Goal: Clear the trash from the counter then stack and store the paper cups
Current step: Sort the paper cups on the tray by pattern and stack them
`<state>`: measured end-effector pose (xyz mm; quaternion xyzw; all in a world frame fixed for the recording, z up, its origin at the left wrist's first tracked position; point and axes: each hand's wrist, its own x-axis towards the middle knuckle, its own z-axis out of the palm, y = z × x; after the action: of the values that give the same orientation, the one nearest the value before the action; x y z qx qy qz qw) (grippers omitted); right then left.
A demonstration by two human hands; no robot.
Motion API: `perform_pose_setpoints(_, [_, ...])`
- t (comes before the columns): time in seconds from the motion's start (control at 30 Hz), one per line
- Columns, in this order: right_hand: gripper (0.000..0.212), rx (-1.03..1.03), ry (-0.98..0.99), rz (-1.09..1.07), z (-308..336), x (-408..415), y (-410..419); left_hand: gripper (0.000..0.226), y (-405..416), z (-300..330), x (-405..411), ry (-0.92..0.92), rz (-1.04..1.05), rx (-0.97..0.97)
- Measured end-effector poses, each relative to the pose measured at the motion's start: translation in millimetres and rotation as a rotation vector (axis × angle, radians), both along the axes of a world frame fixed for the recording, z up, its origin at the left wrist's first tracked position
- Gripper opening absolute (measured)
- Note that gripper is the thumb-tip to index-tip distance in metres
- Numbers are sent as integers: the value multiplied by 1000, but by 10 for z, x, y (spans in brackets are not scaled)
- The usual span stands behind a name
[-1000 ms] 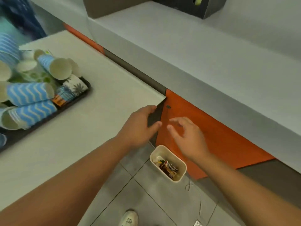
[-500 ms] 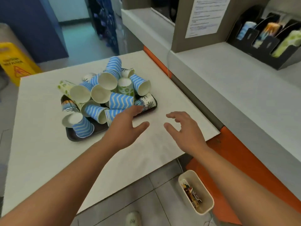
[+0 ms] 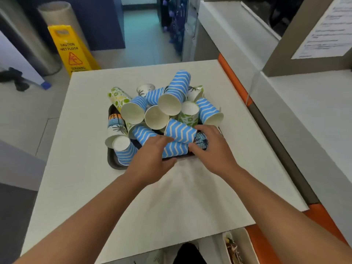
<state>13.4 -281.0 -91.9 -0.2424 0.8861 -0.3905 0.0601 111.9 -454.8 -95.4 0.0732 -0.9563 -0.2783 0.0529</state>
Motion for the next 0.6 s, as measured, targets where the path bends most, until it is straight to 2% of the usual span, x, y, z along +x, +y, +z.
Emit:
perform_pose_setpoints(0.4, [57, 126, 22, 178, -326, -391, -107, 61, 40, -377, -276, -73, -46, -262])
perform_pose_setpoints(0.6, [55, 37, -33, 125, -361, -403, -71, 63, 12, -415, -334, -70, -78, -315])
